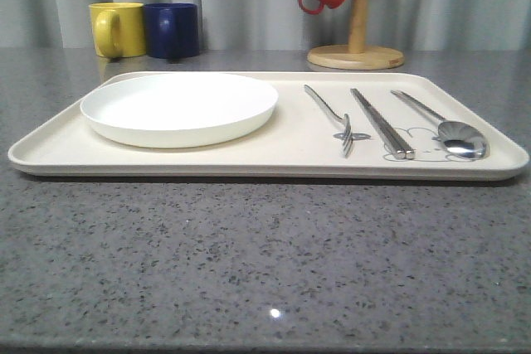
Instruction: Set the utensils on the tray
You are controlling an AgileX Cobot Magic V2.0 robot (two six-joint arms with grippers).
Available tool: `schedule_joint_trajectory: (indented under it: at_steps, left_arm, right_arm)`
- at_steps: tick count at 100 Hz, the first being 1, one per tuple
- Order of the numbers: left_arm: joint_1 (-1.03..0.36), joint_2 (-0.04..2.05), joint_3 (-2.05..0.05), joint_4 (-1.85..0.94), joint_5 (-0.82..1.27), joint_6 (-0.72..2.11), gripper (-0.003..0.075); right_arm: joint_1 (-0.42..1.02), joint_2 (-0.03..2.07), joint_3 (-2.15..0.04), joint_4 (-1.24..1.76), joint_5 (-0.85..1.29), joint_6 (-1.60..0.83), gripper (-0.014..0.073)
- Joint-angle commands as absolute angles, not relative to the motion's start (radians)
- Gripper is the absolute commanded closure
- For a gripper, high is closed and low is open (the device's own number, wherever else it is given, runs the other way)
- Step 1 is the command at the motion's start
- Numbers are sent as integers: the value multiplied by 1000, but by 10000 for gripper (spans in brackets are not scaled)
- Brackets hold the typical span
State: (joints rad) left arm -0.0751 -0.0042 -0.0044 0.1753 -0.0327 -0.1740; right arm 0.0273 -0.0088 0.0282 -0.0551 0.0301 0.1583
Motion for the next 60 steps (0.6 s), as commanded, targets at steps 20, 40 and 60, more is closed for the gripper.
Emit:
schedule_joint_trajectory:
  at_steps: [20,40,60]
  left_arm:
    - [-72,-38,38,188,-106,-184,738]
    - [-72,-38,38,188,-106,-184,738]
    - [-72,-38,38,188,-106,-184,738]
  right_arm:
    - [23,-27,10,-54,-62,151,671]
    - [23,-27,10,-54,-62,151,671]
    - [23,-27,10,-54,-62,151,671]
